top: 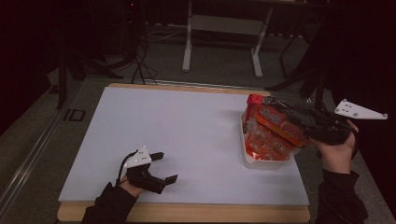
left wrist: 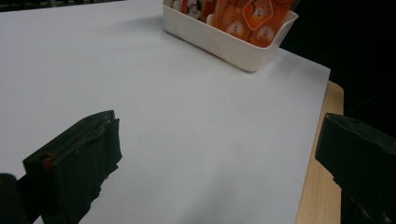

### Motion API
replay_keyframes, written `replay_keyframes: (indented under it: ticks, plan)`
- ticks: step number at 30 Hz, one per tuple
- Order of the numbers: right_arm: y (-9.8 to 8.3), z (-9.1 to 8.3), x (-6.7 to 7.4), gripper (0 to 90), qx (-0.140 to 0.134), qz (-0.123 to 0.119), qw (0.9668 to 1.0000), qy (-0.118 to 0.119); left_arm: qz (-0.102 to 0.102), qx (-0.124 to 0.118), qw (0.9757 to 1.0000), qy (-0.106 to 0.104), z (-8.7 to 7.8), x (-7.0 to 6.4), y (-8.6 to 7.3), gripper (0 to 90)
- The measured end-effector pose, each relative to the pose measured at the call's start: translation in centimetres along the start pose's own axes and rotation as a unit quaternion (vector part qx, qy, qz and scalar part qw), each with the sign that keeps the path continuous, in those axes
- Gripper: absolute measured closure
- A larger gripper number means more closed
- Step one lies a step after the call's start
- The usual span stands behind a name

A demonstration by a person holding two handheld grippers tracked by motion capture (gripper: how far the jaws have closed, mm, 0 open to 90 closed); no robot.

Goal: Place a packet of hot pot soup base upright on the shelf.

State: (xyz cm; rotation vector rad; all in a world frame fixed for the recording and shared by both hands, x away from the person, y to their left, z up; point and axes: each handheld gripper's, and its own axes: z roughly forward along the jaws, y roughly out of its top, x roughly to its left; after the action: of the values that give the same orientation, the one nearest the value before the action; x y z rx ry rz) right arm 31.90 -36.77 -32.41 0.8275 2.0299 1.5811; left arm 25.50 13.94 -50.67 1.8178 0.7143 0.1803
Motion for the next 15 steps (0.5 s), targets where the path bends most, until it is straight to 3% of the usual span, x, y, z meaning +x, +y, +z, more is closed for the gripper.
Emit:
replay_keyframes:
  ticks: [3,10,15]
  plan:
    - [0.4,0.5,0.8,36.6,-0.003,0.007,1.0000,0.006,0.000,0.000,1.0000,0.000,0.0,0.0,0.0,0.0]
    - [0.7,2.0,3.1,14.0,-0.026,-0.012,0.9989,0.037,0.001,0.001,1.0000,-0.002,0.0,0.0,-0.1,0.0]
    - [0.7,2.9,4.7,13.9,-0.028,-0.021,0.9972,0.067,0.001,-0.001,1.0000,-0.003,0.0,-0.1,0.0,0.0]
